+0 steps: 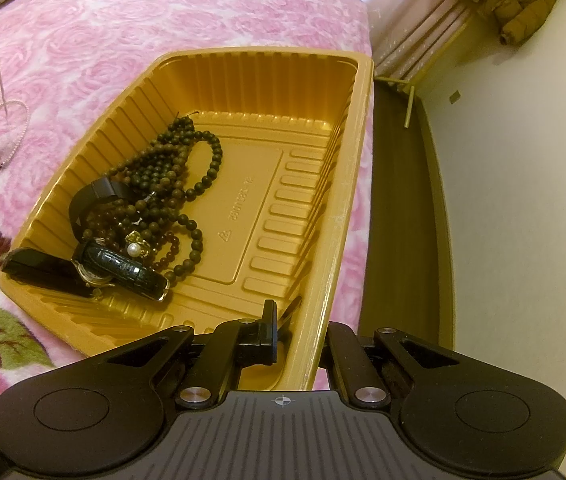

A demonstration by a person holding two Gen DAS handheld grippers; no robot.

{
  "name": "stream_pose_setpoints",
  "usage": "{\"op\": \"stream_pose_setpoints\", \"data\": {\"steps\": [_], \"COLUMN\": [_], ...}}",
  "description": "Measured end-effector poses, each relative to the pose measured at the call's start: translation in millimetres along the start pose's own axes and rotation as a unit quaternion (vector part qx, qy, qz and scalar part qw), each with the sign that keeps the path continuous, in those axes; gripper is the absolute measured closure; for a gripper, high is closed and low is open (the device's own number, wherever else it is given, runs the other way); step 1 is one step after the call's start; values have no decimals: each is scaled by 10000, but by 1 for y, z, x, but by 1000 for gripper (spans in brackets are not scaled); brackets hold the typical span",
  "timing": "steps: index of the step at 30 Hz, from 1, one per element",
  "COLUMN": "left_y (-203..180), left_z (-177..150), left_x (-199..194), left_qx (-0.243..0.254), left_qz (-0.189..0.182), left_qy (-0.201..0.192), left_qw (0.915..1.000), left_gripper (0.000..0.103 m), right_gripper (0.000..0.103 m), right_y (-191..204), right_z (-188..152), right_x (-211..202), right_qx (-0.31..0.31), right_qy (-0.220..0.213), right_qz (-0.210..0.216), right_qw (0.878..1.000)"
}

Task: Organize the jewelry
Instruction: 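Grasp the white pearl strand on the bedspread with the left tool, then lift the pearl strand over the tray and lower it in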

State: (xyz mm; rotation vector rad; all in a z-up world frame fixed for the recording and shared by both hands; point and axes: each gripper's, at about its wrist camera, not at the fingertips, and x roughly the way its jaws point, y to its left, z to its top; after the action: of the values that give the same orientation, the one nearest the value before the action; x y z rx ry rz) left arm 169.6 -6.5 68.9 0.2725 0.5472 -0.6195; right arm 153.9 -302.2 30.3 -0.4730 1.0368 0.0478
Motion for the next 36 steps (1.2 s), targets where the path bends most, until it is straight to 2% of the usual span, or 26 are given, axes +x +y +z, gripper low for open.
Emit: {"op": "stream_pose_setpoints", "data": {"steps": [13, 19, 23, 28, 36], "left_y": [-20, -43, -62, -87, -113], "left_z": [94, 138, 160, 172, 168], "left_x": [-23, -26, -16, 12, 50], "left_qx": [441, 614, 699, 846, 1068], "left_qz": [-185, -456, -608, -760, -653], "left_qy": [-511, -848, -926, -791, -550], "left_qw": [9975, 9935, 9914, 9904, 9906], "left_gripper": [102, 102, 102, 102, 102], "right_gripper": [98, 98, 98, 98, 98], "right_y": [0, 0, 0, -2, -2], "right_z": [0, 0, 0, -1, -2], "right_x": [-1, -2, -3, -4, -3], "right_qx": [-29, -38, -41, -35, -23], "right_qy": [-5, -9, -12, -26, -24], "right_qz": [-12, -14, -15, 19, 31], "right_qw": [10000, 10000, 10000, 10000, 10000]}}
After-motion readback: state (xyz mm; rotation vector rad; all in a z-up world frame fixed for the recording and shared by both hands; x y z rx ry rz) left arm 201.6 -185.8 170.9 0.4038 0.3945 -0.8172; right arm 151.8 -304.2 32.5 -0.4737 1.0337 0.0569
